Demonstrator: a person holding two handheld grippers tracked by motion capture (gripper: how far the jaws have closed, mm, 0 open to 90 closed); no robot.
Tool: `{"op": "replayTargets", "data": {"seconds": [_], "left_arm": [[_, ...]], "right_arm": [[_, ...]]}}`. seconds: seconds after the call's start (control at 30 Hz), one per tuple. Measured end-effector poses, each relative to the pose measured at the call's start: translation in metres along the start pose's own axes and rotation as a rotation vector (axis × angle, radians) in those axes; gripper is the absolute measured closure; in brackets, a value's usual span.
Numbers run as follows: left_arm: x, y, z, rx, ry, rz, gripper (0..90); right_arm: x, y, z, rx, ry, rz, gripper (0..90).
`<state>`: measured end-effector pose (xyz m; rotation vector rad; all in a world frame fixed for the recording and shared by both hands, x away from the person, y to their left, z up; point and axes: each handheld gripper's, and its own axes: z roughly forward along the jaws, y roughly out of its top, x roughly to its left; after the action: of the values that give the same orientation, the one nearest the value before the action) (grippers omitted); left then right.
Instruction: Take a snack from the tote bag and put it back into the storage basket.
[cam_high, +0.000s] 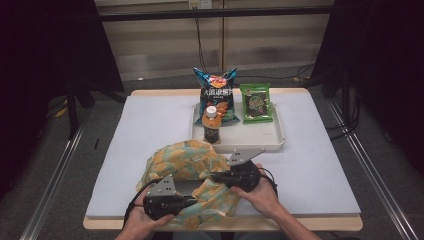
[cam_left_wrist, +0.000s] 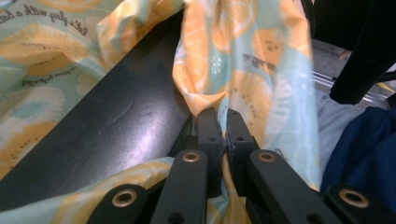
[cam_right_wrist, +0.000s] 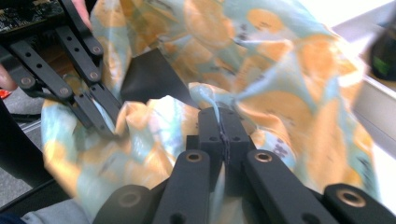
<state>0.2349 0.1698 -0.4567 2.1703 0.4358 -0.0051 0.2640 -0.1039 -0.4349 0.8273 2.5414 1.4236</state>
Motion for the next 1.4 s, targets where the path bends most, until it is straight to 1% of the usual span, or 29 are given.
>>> {"op": "replayTargets", "data": {"seconds": [0.03,0.07,0.1,0.13,0.17,0.23,0.27,0.3,0.33,0.37,0.4,0.47,0.5,0.57,0.63,0.73,0.83,0.87,0.9,0.97,1.0,1.03,1.1,1.13,1.23,1.27,1.33,1.4], "left_arm": [[0.0,0.001,0.0,0.007,-0.001,0.005,87.7],[0.0,0.001,0.0,0.004,-0.001,0.006,87.7],[0.0,0.002,0.001,-0.002,0.003,0.003,87.6],[-0.001,0.003,0.002,0.003,0.009,0.0,87.6],[0.0,0.002,0.004,0.001,0.006,0.001,87.6],[0.0,0.002,0.004,0.006,0.004,-0.002,87.6],[0.001,0.002,0.007,0.014,0.006,-0.002,87.6],[0.001,0.002,0.008,0.017,0.004,0.0,87.6],[0.001,0.003,0.008,0.03,0.013,0.008,87.6],[0.001,0.003,0.008,0.03,0.013,0.008,87.6],[0.001,0.003,0.01,0.032,0.004,0.011,87.6],[0.0,0.003,0.011,0.023,0.006,0.007,87.6],[-0.001,0.003,0.012,0.021,0.002,0.005,87.6],[-0.001,0.004,0.012,0.032,0.006,0.02,87.3],[-0.003,0.004,0.013,0.025,-0.004,0.019,87.0],[-0.005,0.005,0.013,0.024,-0.012,0.02,86.6],[-0.006,0.006,0.014,0.03,-0.011,0.024,86.5],[-0.005,0.006,0.015,0.032,-0.016,0.033,86.5],[-0.007,0.007,0.017,0.023,-0.024,0.027,86.5],[-0.007,0.007,0.019,0.032,-0.029,0.029,86.5],[-0.007,0.008,0.019,0.043,-0.028,0.038,86.2],[-0.007,0.008,0.019,0.043,-0.028,0.038,86.2],[-0.007,0.008,0.021,0.041,-0.031,0.035,86.2],[-0.007,0.007,0.021,0.052,-0.03,0.034,86.2],[-0.005,0.007,0.021,0.045,-0.034,0.03,86.2],[-0.004,0.006,0.022,0.054,-0.031,0.03,86.2],[-0.003,0.006,0.022,0.057,-0.033,0.028,86.2],[0.0,0.006,0.022,0.067,-0.018,0.031,86.2]], "right_arm": [[0.0,0.0,0.0,0.0,0.0,0.0,89.5],[-0.001,-0.004,-0.006,0.005,-0.035,0.002,89.7],[-0.002,-0.006,-0.009,0.009,-0.048,0.006,89.6],[-0.002,-0.008,-0.011,0.012,-0.07,0.006,89.5],[-0.002,-0.01,-0.013,0.02,-0.083,-0.003,89.3],[-0.003,-0.013,-0.015,0.029,-0.087,-0.006,89.2],[-0.004,-0.017,-0.018,0.032,-0.1,0.003,89.2],[-0.005,-0.018,-0.02,0.031,-0.105,0.01,89.1],[-0.006,-0.019,-0.021,0.03,-0.107,0.011,89.1],[-0.006,-0.019,-0.021,0.03,-0.107,0.011,89.1],[-0.008,-0.022,-0.024,0.026,-0.111,0.023,89.2],[-0.008,-0.022,-0.026,0.028,-0.12,0.017,89.2],[-0.007,-0.023,-0.027,0.032,-0.133,0.016,89.2],[-0.003,-0.025,-0.033,0.04,-0.154,0.018,89.2],[-0.001,-0.028,-0.036,0.039,-0.163,0.014,89.2],[0.0,-0.033,-0.041,0.031,-0.169,0.025,89.3],[-0.001,-0.036,-0.044,0.04,-0.177,0.034,89.3],[-0.001,-0.036,-0.044,0.04,-0.177,0.034,89.3],[-0.001,-0.04,-0.047,0.053,-0.177,0.041,89.4],[-0.002,-0.044,-0.049,0.063,-0.183,0.05,89.4],[-0.003,-0.046,-0.049,0.064,-0.188,0.056,89.4],[-0.004,-0.048,-0.049,0.067,-0.185,0.066,89.4],[-0.006,-0.05,-0.048,0.065,-0.18,0.079,89.5],[-0.006,-0.051,-0.048,0.076,-0.182,0.082,89.5],[-0.006,-0.055,-0.047,0.089,-0.181,0.084,89.5],[-0.01,-0.059,-0.045,0.096,-0.173,0.097,89.5],[-0.011,-0.06,-0.044,0.093,-0.171,0.1,89.6],[-0.014,-0.061,-0.037,0.091,-0.16,0.107,89.6]]}}
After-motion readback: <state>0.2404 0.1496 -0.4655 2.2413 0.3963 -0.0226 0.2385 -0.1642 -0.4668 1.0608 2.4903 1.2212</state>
